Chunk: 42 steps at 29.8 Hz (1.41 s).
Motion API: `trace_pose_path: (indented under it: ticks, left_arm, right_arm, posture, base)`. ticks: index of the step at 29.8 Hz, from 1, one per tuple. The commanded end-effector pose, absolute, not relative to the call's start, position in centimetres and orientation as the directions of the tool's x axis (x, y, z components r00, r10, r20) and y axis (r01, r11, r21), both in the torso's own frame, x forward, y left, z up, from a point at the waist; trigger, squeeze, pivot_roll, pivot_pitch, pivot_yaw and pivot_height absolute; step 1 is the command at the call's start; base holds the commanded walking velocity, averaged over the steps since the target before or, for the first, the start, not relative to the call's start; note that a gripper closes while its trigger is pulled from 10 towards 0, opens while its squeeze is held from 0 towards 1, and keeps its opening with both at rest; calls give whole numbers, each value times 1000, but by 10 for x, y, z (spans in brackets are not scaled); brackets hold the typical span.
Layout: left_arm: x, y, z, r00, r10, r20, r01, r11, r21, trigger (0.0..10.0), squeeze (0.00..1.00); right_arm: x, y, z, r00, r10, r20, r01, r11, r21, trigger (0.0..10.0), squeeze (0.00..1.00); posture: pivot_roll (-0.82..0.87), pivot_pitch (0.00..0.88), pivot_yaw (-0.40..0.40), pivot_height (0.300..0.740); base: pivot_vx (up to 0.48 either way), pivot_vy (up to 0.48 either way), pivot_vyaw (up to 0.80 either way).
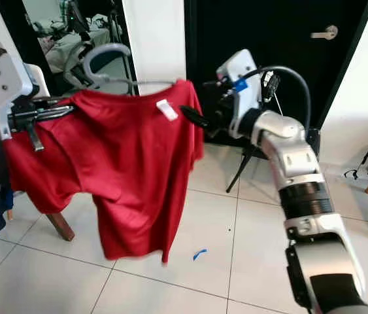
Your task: Hang hanger
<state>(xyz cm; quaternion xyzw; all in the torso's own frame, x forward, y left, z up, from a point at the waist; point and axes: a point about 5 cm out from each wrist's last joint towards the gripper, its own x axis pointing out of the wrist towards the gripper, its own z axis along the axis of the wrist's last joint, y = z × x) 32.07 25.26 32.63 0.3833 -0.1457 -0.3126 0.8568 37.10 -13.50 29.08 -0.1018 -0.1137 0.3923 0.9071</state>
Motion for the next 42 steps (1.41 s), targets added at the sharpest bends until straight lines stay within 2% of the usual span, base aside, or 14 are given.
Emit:
trace_pose_path:
  ticks: [1, 3, 6, 7, 8, 10, 11, 12, 14, 18, 21, 23, 31, 42]
  left_arm:
    - [317, 249, 330, 751, -654, 90, 387, 547, 742, 4431, 0]
    - [316, 247, 323, 750, -653, 104, 392, 567, 725, 4745, 0]
    - [316, 247, 320, 753, -649, 106, 392, 573, 720, 4745, 0]
    - [316, 245, 316, 755, -646, 113, 394, 584, 710, 6039, 0]
    - [315, 243, 312, 755, -645, 121, 395, 594, 700, 8588, 0]
    - [315, 243, 312, 755, -645, 121, 395, 594, 700, 8588, 0]
    - [315, 241, 309, 753, -645, 128, 398, 602, 693, 10000, 0]
    - [314, 235, 304, 749, -647, 144, 399, 613, 682, 10000, 0]
    - [312, 230, 299, 745, -648, 160, 399, 624, 672, 10000, 0]
    - [312, 227, 295, 749, -640, 172, 390, 635, 667, 10000, 0]
    - [307, 214, 285, 744, -633, 216, 390, 673, 629, 10000, 0]
    - [307, 214, 285, 744, -633, 216, 390, 673, 629, 10000, 0]
    - [298, 202, 270, 752, -622, 218, 402, 694, 597, 10000, 0]
    - [296, 205, 259, 790, -583, 190, 372, 701, 609, 10000, 0]
  right_arm:
    - [373, -132, 290, 689, 701, 181, -691, 712, -127, 10000, 0]
    - [376, -124, 284, 715, 670, 199, -692, 720, 60, 10000, 0]
    - [376, -121, 281, 718, 668, 194, -694, 710, 123, 10000, 0]
    - [376, -115, 276, 718, 668, 194, -695, 678, 237, 10000, 0]
    - [376, -110, 272, 720, 667, 192, -687, 644, 337, 10000, 0]
    - [376, -110, 272, 720, 667, 192, -687, 644, 337, 10000, 0]
    - [376, -106, 269, 725, 662, 188, -670, 617, 412, 10000, 0]
    - [377, -101, 265, 733, 655, 180, -644, 585, 493, 10000, 0]
    - [378, -96, 262, 741, 650, 169, -616, 558, 556, 10000, 0]
    - [377, -93, 262, 740, 650, 173, -610, 540, 580, 10000, 0]
    - [379, -93, 260, 779, 614, 126, -552, 576, 604, 10000, 0]
    - [379, -93, 260, 779, 614, 126, -552, 576, 604, 10000, 0]
    - [388, -105, 254, 862, 505, 41, -407, 643, 649, 10000, 0]
    - [387, -109, 267, 855, 511, 86, -429, 607, 669, 10000, 0]
  posture:
    - [-2, 0, 11, 740]
    - [-1, 0, 10, 740]
    - [-1, 0, 10, 740]
    - [-1, 0, 10, 740]
    - [-3, 0, 12, 740]
    - [-3, 0, 12, 740]
    - [-3, 0, 11, 740]
    - [-8, 0, 9, 740]
    - [-8, 0, 9, 740]
    - [-8, 0, 8, 740]
    - [-5, 0, 5, 740]
    - [-5, 0, 5, 740]
    - [5, 0, -5, 740]
    - [0, 0, -6, 740]
  base:
    - [0, 0, 0]
    - [0, 0, 0]
    - [0, 0, 0]
    - [0, 0, 0]
    - [0, 0, 0]
    - [0, 0, 0]
    - [0, 0, 0]
    - [0, 0, 0]
    - [0, 0, 0]
    - [0, 0, 0]
    - [0, 0, 0]
    - [0, 0, 0]
    - [0, 0, 0]
    - [0, 0, 0]
